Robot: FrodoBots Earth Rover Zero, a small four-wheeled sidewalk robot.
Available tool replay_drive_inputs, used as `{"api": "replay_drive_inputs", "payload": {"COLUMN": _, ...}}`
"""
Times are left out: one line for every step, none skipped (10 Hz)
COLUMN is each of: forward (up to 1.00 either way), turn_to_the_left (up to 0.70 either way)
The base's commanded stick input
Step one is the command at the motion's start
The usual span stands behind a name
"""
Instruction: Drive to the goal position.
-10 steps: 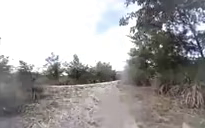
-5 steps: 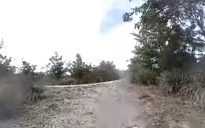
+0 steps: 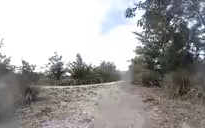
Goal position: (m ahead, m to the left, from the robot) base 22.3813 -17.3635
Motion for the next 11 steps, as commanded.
{"api": "replay_drive_inputs", "payload": {"forward": 0.45, "turn_to_the_left": 0.0}}
{"api": "replay_drive_inputs", "payload": {"forward": 0.45, "turn_to_the_left": 0.0}}
{"api": "replay_drive_inputs", "payload": {"forward": 0.45, "turn_to_the_left": 0.0}}
{"api": "replay_drive_inputs", "payload": {"forward": 0.45, "turn_to_the_left": 0.0}}
{"api": "replay_drive_inputs", "payload": {"forward": 0.45, "turn_to_the_left": 0.0}}
{"api": "replay_drive_inputs", "payload": {"forward": 0.45, "turn_to_the_left": 0.0}}
{"api": "replay_drive_inputs", "payload": {"forward": 0.45, "turn_to_the_left": 0.0}}
{"api": "replay_drive_inputs", "payload": {"forward": 0.45, "turn_to_the_left": 0.0}}
{"api": "replay_drive_inputs", "payload": {"forward": 0.45, "turn_to_the_left": 0.0}}
{"api": "replay_drive_inputs", "payload": {"forward": 0.45, "turn_to_the_left": 0.0}}
{"api": "replay_drive_inputs", "payload": {"forward": 0.45, "turn_to_the_left": 0.0}}
